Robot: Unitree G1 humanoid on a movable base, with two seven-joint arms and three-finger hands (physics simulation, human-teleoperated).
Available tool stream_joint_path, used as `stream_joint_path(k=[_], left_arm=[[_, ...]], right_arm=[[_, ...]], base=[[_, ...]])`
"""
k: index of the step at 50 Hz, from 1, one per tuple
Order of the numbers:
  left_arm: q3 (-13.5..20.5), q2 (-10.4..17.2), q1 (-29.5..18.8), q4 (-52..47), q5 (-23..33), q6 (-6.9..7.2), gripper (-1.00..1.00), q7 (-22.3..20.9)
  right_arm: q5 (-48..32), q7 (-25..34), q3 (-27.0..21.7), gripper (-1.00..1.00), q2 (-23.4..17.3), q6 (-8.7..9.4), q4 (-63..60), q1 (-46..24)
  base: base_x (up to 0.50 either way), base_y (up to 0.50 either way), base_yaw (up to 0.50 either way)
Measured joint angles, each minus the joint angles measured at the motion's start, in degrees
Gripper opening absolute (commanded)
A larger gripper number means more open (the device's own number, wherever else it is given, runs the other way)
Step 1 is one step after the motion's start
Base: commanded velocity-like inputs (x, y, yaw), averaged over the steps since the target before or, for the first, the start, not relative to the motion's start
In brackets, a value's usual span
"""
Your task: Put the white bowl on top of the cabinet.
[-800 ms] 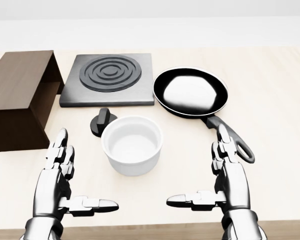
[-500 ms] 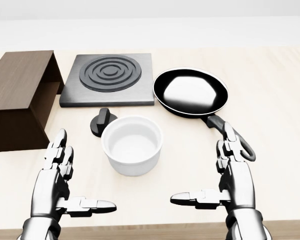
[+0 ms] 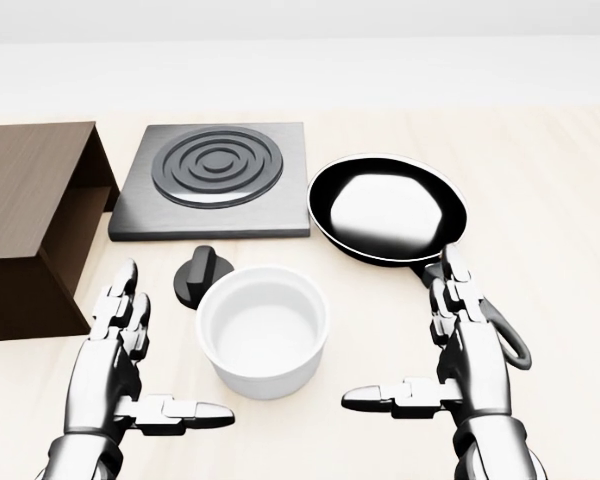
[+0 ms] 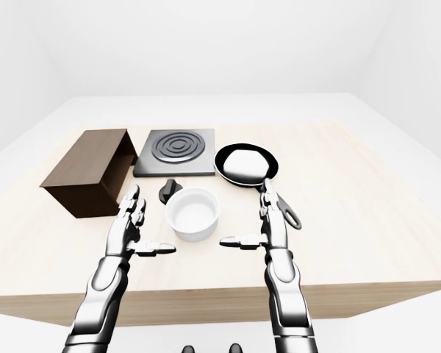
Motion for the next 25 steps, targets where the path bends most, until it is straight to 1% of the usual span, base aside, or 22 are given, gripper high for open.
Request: stream_joint_path(k=[9, 16, 21, 23, 25], left_arm=[[-0.3, -0.1, 0.5, -0.2, 0.2, -0.25, 1.0, -0.2], [-0.7, -0.1, 1.2, -1.0, 1.2, -0.13, 1.0, 0.0], [-1.9, -0.3, 3.3, -5.0, 4.6, 1.55, 1.0, 1.6], [-2.6, -0.4, 4.4, -7.1, 6.7, 2.53, 1.0, 2.6], [-3.4, -0.6, 5.3, -9.5, 9.0, 3.96, 1.0, 3.7]], right_arm=[[0.0, 0.0, 0.0, 1.0, 0.0, -0.8, 0.1, 0.3], [0.1, 0.0, -0.3, 1.0, 0.0, -0.78, 0.2, 0.2], [0.6, -0.1, -0.7, 1.0, -0.2, -0.23, -0.1, 0.0], [0.7, -0.1, -0.9, 1.0, -0.3, 0.05, -0.3, 0.0], [0.9, -0.1, -1.0, 1.0, -0.3, 0.33, -0.7, 0.1]], base=[[0.0, 0.0, 0.0], [0.0, 0.0, 0.0], [0.0, 0.0, 0.0], [0.0, 0.0, 0.0], [0.0, 0.0, 0.0]])
